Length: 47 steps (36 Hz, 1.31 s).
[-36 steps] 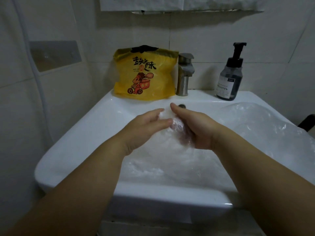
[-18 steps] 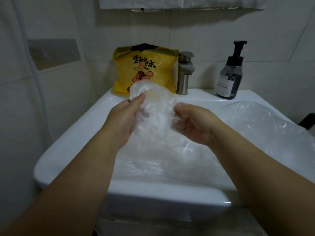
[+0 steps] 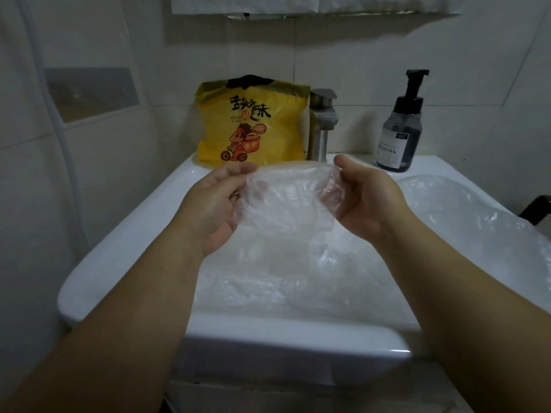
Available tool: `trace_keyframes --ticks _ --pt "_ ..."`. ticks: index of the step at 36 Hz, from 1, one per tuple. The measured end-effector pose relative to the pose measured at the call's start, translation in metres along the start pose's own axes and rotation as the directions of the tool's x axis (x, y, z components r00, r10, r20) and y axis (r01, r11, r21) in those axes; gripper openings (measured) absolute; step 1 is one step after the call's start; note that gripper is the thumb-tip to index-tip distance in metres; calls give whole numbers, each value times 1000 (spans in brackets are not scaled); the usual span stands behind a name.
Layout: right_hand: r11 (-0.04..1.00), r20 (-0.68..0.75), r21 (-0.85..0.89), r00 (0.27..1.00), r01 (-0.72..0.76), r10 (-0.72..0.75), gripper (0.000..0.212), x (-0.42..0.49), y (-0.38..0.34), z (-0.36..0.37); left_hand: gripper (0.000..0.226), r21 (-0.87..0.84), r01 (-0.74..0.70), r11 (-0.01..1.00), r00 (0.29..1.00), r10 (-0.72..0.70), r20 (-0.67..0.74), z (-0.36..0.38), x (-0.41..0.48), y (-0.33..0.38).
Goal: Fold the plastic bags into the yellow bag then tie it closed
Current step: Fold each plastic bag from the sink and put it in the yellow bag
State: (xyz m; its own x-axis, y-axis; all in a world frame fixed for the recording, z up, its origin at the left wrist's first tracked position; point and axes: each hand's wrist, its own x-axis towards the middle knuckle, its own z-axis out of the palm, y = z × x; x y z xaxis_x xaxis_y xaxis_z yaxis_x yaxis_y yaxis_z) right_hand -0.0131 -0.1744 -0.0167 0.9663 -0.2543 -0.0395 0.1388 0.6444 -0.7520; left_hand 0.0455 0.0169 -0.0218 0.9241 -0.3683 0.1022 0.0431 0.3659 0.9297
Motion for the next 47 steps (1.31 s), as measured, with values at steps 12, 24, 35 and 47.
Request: trace_keyframes --ticks 12,24,35,47 --pt "544 30 -829 982 129 -187 47 -1 11 -8 31 727 -135 674 960 270 -72 -10 1 -19" --pt "898 -6 -430 995 89 -101 14 0 4 0 5 154 -13 988 997 26 -79 -3 2 -5" --pt "919 -77 -381 987 100 -139 23 3 13 1 37 78 102 992 992 -96 -84 -2 1 -4" --pt "920 53 -391 999 25 -5 9 -1 -2 -6 14 -93 179 979 978 -188 -94 -10 7 -2"
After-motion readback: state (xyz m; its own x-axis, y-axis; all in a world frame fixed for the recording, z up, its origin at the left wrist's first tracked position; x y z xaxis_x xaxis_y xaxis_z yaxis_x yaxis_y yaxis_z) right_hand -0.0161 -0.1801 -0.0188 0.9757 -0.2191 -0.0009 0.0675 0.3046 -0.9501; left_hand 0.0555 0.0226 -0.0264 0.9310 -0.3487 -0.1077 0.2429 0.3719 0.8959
